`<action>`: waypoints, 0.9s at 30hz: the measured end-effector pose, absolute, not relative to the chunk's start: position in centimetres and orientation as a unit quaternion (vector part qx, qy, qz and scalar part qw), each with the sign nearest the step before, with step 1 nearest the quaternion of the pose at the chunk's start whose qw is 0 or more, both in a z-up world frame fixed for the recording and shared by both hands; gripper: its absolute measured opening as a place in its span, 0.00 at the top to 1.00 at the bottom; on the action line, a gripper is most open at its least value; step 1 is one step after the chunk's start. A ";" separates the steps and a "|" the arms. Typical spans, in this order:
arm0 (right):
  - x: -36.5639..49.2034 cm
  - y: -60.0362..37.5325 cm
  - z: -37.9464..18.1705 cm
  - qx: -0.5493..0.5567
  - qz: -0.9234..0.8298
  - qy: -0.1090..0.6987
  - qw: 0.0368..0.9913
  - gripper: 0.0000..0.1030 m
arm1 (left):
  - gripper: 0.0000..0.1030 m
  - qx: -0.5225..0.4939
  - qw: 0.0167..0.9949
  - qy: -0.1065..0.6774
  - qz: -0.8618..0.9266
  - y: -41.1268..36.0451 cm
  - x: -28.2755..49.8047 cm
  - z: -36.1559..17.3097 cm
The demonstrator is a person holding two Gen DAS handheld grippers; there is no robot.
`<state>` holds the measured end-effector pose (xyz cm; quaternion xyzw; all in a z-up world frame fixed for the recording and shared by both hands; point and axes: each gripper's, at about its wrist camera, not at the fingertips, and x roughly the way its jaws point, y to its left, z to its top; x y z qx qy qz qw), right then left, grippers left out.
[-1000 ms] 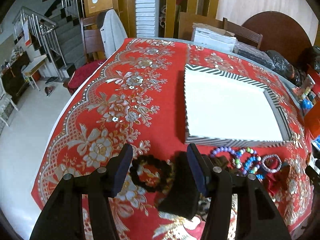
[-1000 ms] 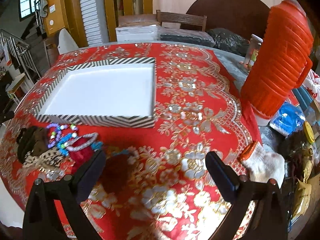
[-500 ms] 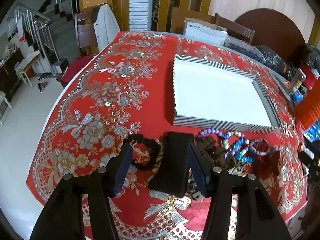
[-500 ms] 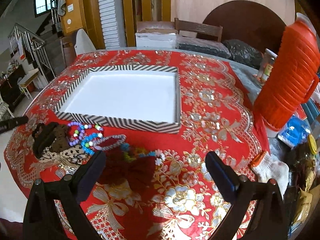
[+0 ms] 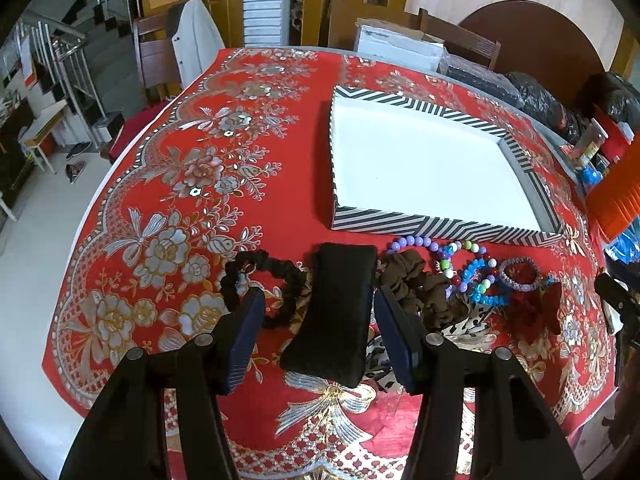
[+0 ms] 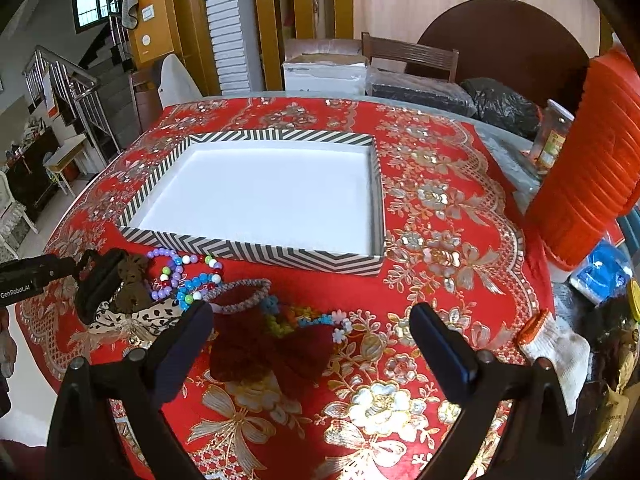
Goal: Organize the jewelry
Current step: 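Grasp the black velvet bow with the left gripper while the right gripper grasps the pearl bracelet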
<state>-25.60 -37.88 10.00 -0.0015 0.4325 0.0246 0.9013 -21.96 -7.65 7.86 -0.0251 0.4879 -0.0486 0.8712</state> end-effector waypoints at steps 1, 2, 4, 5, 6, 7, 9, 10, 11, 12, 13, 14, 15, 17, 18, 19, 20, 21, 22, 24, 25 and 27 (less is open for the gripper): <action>-25.5 -37.8 10.0 -0.001 0.025 0.434 0.901 0.03 | 0.54 -0.026 0.871 0.489 -0.050 -7.6 -21.9 7.8; -25.4 -37.7 9.9 0.000 0.026 0.435 0.900 0.04 | 0.54 -0.026 0.871 0.489 -0.051 -7.6 -21.9 7.8; -25.3 -37.6 9.8 0.004 0.029 0.436 0.900 0.04 | 0.54 -0.023 0.869 0.491 -0.051 -7.6 -21.7 7.6; -25.2 -37.6 9.8 0.004 0.029 0.437 0.899 0.04 | 0.54 -0.024 0.868 0.492 -0.052 -7.5 -21.7 7.5; -25.1 -37.6 9.8 0.004 0.029 0.438 0.899 0.04 | 0.54 -0.024 0.868 0.494 -0.053 -7.5 -21.6 7.3; -25.0 -37.6 9.7 0.005 0.029 0.439 0.898 0.05 | 0.54 -0.024 0.867 0.495 -0.055 -7.5 -21.6 7.2; -24.7 -37.7 9.7 0.009 0.032 0.443 0.896 0.07 | 0.54 -0.027 0.864 0.499 -0.063 -7.5 -21.5 6.9; -24.6 -37.8 9.6 0.013 0.034 0.445 0.895 0.09 | 0.54 -0.031 0.863 0.500 -0.068 -7.4 -21.5 6.8; -24.4 -37.9 9.5 0.019 0.037 0.448 0.893 0.10 | 0.54 -0.035 0.861 0.502 -0.073 -7.4 -21.4 6.6; -24.2 -38.1 9.4 0.025 0.039 0.451 0.892 0.12 | 0.54 -0.039 0.860 0.504 -0.076 -7.3 -21.4 6.4; -23.9 -38.2 9.2 0.030 0.040 0.455 0.889 0.15 | 0.54 -0.042 0.858 0.507 -0.079 -7.2 -21.3 6.2; -23.6 -38.2 9.1 0.035 0.042 0.458 0.887 0.16 | 0.54 -0.043 0.855 0.510 -0.081 -7.1 -21.1 5.9; -23.3 -38.2 8.9 0.040 0.045 0.462 0.885 0.21 | 0.54 -0.044 0.853 0.513 -0.083 -7.1 -21.0 5.7; -22.5 -38.3 8.5 0.053 0.053 0.471 0.879 0.24 | 0.54 -0.047 0.848 0.520 -0.087 -7.0 -20.6 5.2; -22.1 -38.3 8.3 0.059 0.056 0.474 0.877 0.26 | 0.54 -0.049 0.846 0.523 -0.088 -6.9 -20.4 5.0; -21.5 -38.2 8.1 0.066 0.060 0.479 0.873 0.27 | 0.54 -0.052 0.843 0.528 -0.091 -6.9 -20.1 4.8; -21.1 -38.1 7.9 0.070 0.064 0.485 0.870 0.27 | 0.54 -0.054 0.839 0.532 -0.095 -6.8 -19.9 4.6; -20.5 -38.0 7.5 0.077 0.071 0.492 0.864 0.29 | 0.54 -0.056 0.837 0.536 -0.098 -6.8 -19.7 4.3; -20.0 -37.8 7.2 0.082 0.078 0.499 0.859 0.32 | 0.54 -0.056 0.833 0.541 -0.101 -6.9 -19.5 4.0; -18.9 -37.4 6.5 0.086 0.087 0.513 0.849 0.36 | 0.54 -0.051 0.829 0.546 -0.105 -7.0 -19.2 3.7; -18.5 -37.1 6.1 0.085 0.089 0.518 0.846 0.37 | 0.54 -0.049 0.827 0.549 -0.108 -7.1 -19.0 3.4; -17.8 -36.7 5.5 0.084 0.091 0.528 0.840 0.38 | 0.54 -0.045 0.823 0.555 -0.114 -7.3 -18.8 3.0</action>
